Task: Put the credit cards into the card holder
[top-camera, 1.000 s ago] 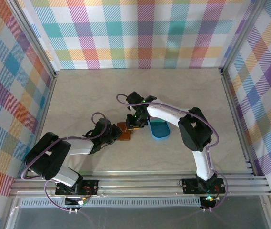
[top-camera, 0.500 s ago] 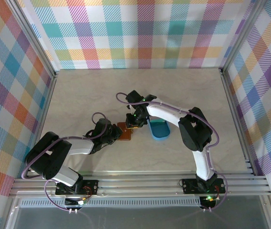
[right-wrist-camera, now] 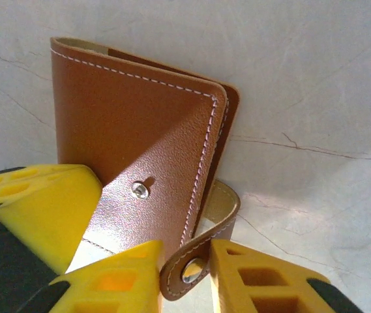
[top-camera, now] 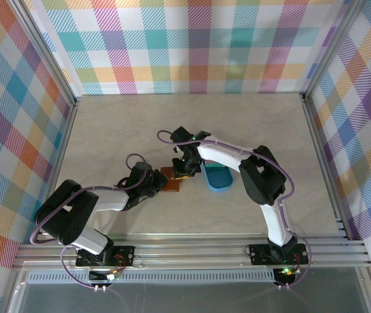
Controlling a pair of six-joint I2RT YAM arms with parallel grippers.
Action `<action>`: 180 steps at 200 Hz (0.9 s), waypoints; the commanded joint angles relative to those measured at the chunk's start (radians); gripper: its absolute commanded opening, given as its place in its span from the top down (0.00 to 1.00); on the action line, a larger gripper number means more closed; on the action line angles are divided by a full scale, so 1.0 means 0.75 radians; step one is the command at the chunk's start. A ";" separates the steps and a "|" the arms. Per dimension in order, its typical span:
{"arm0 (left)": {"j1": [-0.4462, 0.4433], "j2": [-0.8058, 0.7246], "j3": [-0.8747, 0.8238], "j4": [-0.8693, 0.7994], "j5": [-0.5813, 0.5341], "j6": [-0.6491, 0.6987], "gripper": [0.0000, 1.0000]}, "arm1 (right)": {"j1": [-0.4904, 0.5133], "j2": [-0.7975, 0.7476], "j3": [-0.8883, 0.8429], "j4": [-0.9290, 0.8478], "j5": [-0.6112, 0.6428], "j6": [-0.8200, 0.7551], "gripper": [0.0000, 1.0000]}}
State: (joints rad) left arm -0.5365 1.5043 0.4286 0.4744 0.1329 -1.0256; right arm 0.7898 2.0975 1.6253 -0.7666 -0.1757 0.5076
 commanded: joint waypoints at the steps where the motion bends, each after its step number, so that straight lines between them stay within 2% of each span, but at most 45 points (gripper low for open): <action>1: -0.017 0.039 -0.025 -0.046 -0.004 -0.003 1.00 | 0.008 -0.005 0.040 -0.027 -0.001 -0.007 0.79; 31: -0.017 0.040 -0.025 -0.044 -0.003 -0.004 1.00 | 0.008 -0.012 0.042 -0.021 -0.011 -0.004 0.88; 74: -0.017 0.050 -0.027 -0.038 0.002 -0.003 1.00 | 0.010 -0.014 0.042 -0.007 -0.033 0.000 0.91; 82: -0.017 0.052 -0.026 -0.038 0.005 -0.003 1.00 | 0.010 -0.013 0.042 -0.005 -0.039 0.000 0.89; 94: -0.017 0.051 -0.025 -0.037 0.004 -0.003 1.00 | 0.013 -0.011 0.044 -0.005 -0.037 -0.002 0.78; 104: -0.017 0.052 -0.024 -0.039 0.004 -0.003 1.00 | 0.016 -0.013 0.046 -0.007 -0.026 -0.005 0.73; 180: -0.019 0.064 -0.020 -0.035 0.012 -0.003 1.00 | 0.019 -0.048 0.053 -0.007 0.020 -0.007 0.76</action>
State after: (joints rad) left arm -0.5365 1.5211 0.4286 0.5018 0.1398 -1.0286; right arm 0.7959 2.0975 1.6314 -0.7647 -0.1757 0.5079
